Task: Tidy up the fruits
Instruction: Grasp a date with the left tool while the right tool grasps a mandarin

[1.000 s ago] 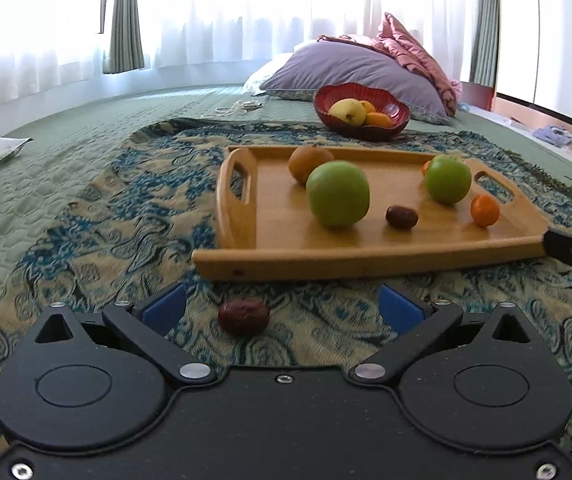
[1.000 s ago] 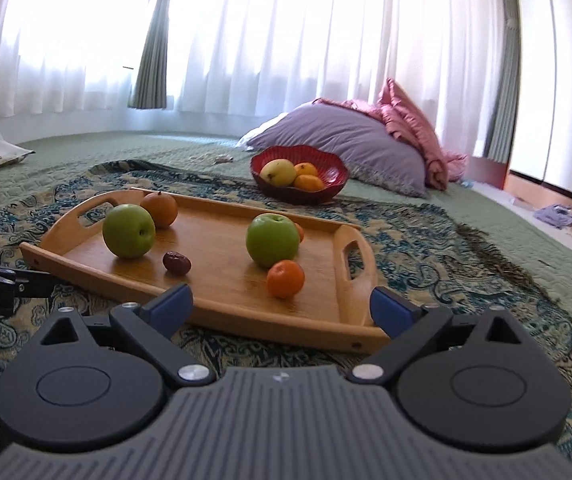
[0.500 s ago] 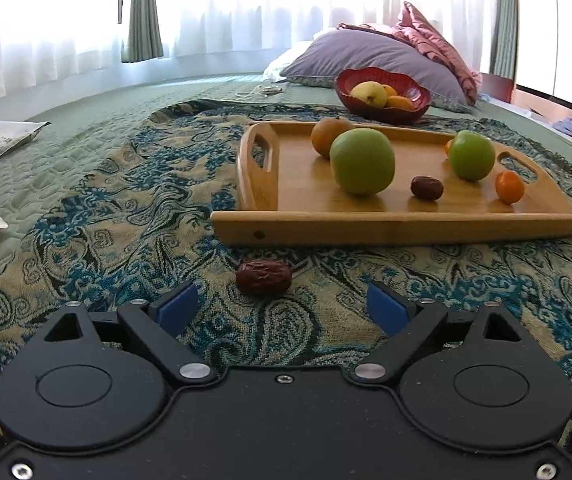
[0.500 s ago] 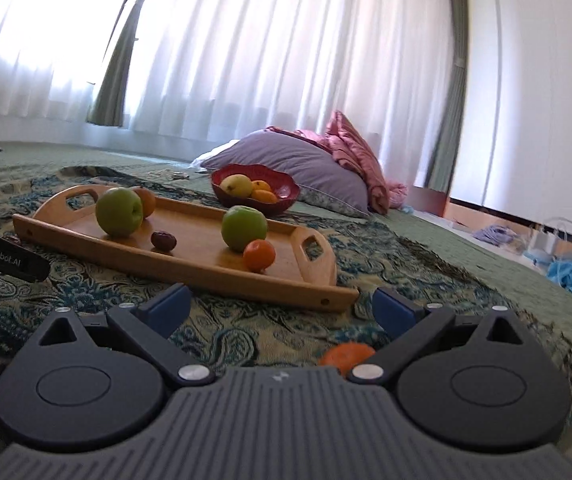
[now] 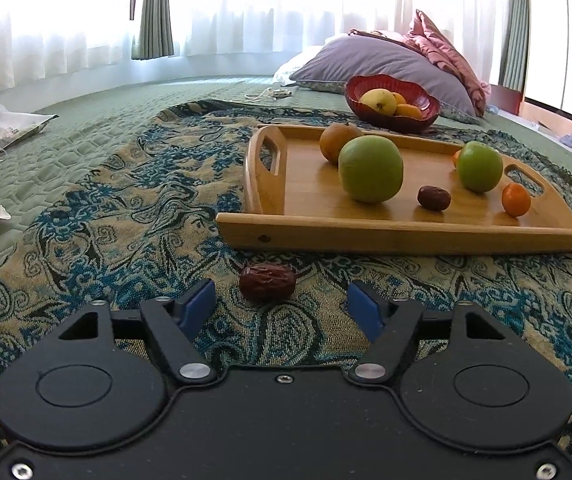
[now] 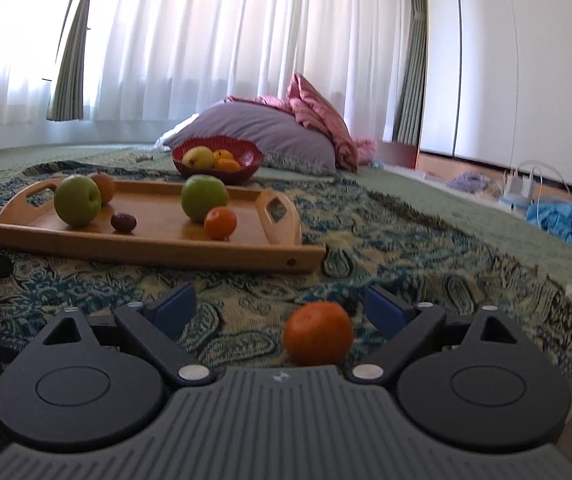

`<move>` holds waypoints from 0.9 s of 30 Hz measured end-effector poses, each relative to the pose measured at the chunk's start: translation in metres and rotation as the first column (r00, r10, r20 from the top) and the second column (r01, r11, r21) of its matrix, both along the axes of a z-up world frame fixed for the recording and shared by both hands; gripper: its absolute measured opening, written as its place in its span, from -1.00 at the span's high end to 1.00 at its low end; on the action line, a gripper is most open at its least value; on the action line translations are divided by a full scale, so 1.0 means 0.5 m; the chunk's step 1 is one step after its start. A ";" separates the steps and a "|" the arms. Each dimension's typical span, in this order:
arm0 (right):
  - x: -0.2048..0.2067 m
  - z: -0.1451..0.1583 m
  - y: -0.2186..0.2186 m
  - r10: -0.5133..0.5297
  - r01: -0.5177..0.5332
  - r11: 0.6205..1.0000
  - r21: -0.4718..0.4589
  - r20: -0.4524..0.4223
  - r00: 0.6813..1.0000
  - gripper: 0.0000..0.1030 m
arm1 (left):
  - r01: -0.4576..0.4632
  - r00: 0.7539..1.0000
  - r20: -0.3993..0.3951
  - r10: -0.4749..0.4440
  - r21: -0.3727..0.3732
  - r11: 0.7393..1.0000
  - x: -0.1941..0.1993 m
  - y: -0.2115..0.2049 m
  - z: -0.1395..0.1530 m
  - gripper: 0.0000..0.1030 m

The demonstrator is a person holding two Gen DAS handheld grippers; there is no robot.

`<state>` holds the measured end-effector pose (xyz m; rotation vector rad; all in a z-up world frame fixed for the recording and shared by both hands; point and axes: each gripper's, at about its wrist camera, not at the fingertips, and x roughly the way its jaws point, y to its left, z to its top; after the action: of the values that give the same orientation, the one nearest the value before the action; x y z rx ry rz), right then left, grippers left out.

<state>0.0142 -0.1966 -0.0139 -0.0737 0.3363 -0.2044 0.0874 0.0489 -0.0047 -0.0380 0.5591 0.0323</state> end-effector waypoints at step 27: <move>0.019 -0.021 -0.025 -0.070 0.073 0.996 0.045 -0.068 0.995 -0.03 | 0.007 1.000 -0.006 -0.007 -0.019 1.000 0.001 0.011 0.008 0.26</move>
<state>0.0234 -0.2089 -0.0244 -0.0213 0.4099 -0.2654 0.0876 0.0544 -0.0009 -0.0542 0.5659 0.0203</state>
